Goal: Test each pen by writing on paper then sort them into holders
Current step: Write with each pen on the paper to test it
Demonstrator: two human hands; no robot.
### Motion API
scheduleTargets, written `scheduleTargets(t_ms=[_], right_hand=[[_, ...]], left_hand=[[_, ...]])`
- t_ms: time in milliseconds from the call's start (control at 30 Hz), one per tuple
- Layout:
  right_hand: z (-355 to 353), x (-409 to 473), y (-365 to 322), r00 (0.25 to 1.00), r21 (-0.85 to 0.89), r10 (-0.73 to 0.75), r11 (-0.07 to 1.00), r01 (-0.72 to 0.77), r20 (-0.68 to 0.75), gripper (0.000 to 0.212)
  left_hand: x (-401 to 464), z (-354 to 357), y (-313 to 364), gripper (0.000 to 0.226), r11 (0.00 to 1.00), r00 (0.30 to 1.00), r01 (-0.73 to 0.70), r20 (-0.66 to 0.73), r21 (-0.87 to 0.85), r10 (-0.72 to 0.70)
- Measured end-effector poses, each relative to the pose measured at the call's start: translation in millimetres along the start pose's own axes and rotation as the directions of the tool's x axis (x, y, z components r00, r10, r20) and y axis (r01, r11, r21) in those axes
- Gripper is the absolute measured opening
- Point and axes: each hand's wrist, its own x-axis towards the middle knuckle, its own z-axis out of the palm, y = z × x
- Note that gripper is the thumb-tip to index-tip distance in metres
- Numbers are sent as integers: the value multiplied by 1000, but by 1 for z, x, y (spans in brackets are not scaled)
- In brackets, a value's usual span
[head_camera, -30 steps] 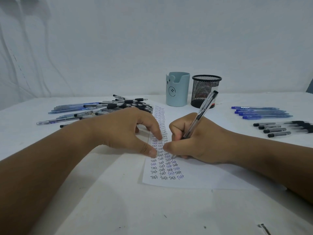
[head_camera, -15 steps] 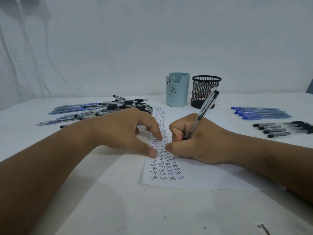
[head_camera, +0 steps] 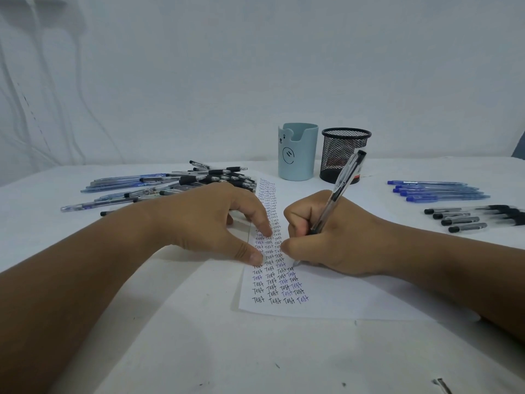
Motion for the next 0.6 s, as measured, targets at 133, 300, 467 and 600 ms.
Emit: scheduleTargets(t_ms=[133, 300, 467, 600], right_hand=[[0, 0, 0, 1000, 3, -19, 1000, 19, 6, 41], [-1, 2, 4, 1000, 57, -5, 998, 5, 14, 43], [0, 2, 3, 999, 21, -50, 999, 50, 3, 41], [1, 3, 8, 999, 110, -30, 993, 34, -34, 43]], left_hand=[[0, 0, 0, 38, 1000, 1000, 1, 1, -1, -1], [0, 0, 0, 38, 1000, 1000, 1, -1, -7, -1], [-1, 1, 1, 40, 1000, 1000, -4, -6, -21, 4], [-1, 1, 0, 35, 1000, 1000, -3, -8, -5, 3]])
